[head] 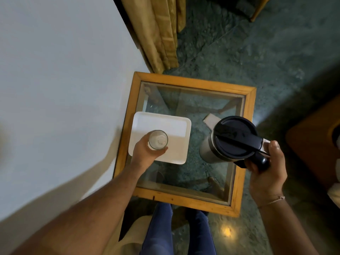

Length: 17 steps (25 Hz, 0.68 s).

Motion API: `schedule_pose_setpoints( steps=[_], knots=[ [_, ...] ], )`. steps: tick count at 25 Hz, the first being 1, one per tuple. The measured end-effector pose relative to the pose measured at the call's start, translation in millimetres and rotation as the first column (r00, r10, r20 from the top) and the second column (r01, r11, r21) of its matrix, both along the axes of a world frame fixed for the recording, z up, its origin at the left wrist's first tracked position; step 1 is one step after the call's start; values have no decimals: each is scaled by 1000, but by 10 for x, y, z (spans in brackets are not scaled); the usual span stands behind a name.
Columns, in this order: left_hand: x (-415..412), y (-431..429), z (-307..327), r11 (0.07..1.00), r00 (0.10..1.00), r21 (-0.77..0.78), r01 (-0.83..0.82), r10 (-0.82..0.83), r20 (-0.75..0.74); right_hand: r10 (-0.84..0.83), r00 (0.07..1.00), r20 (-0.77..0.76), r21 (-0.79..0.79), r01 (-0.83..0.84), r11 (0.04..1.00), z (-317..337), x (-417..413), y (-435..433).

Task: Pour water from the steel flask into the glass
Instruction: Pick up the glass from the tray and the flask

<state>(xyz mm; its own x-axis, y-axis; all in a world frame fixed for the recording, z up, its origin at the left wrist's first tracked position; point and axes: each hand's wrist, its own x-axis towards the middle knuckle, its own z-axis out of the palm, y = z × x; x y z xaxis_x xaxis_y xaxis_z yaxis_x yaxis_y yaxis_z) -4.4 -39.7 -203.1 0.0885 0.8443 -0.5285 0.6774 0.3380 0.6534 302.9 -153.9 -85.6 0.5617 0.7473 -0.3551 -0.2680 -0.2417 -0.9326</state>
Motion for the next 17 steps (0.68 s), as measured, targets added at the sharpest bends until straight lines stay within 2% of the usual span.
schedule_pose_setpoints(
  steps=[5, 8, 11, 14, 17],
  knots=[
    [125, 229, 956, 996, 998, 81, 39, -42, 43, -28, 998, 61, 54, 25, 998, 976, 17, 146],
    [196, 401, 1859, 987, 997, 145, 71, -75, 22, -126, 992, -1, 80, 125, 989, 1883, 16, 328],
    [306, 545, 2801, 982, 993, 180, 57, -75, 95, -180, 983, -23, 102, 181, 978, 2792, 41, 518],
    [400, 648, 3629, 948, 983, 304, 90, -134, 128, -153, 988, 19, 226, 144, 963, 3610, 97, 679],
    [478, 745, 4463, 927, 957, 367, 78, -173, 234, -156, 988, -6, 321, 150, 935, 4397, 243, 816]
  ],
)
